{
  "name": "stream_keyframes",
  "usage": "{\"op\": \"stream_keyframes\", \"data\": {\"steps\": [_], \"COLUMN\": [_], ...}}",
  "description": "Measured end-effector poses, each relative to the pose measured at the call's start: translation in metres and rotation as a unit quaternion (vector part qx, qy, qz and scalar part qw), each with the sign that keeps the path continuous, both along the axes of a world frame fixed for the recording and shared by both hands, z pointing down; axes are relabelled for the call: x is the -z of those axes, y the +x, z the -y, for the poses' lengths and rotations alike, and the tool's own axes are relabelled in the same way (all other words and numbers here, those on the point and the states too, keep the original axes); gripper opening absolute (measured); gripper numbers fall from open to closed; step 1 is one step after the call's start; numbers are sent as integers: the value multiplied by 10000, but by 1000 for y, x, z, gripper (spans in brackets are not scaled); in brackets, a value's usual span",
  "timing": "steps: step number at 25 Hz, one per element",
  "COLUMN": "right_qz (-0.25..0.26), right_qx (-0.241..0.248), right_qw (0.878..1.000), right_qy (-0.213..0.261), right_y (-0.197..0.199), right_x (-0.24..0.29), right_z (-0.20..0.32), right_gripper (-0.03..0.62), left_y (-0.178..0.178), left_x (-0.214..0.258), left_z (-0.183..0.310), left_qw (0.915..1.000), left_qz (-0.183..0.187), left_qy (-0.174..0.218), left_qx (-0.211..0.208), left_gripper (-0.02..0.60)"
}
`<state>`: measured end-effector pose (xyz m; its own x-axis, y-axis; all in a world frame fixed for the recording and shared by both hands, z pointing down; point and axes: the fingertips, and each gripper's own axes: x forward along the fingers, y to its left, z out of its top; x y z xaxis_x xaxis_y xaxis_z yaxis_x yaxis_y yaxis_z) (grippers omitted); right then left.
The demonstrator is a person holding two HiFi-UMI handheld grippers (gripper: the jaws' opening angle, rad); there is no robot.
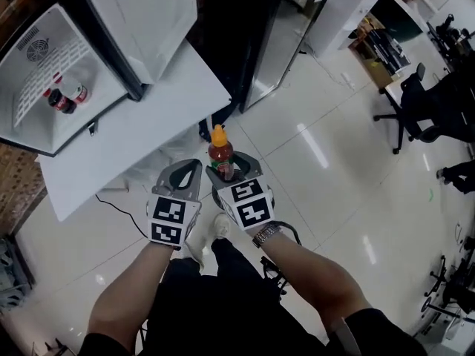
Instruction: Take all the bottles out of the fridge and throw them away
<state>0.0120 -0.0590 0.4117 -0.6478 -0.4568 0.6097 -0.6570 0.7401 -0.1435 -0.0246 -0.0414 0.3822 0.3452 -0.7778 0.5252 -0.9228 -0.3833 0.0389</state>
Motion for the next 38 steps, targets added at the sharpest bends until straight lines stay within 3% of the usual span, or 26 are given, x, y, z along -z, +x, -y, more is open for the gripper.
{"op": "stream_keyframes", "data": {"steps": [12,19,31,38], "right_qz": [-380,-658,-844,-860], "right_qx": [-824,-1115,-1446,-1588], "right_qw": [9890,9727,9388,9270], "right_qy": [-1168,-1927,-3010,-3288], "right_y": [60,74,85,85], "right_x": [-138,-238,-377,-433], "right_z": [-27,-56,-83,-81], "right_gripper": [270,270,268,261], "left_y": [56,67,79,82], "left_x": [-124,-215,-326,-368], "left_z": [-3,-17,-31,-31], "left_qw": [9923,9821,9682,9617], "left_qz": [-105,-110,-105,-41], "left_qy": [-985,-1563,-2163,-2396], "left_qx": [-741,-1044,-1255,-1329], "left_gripper": [3,3,3,3]}}
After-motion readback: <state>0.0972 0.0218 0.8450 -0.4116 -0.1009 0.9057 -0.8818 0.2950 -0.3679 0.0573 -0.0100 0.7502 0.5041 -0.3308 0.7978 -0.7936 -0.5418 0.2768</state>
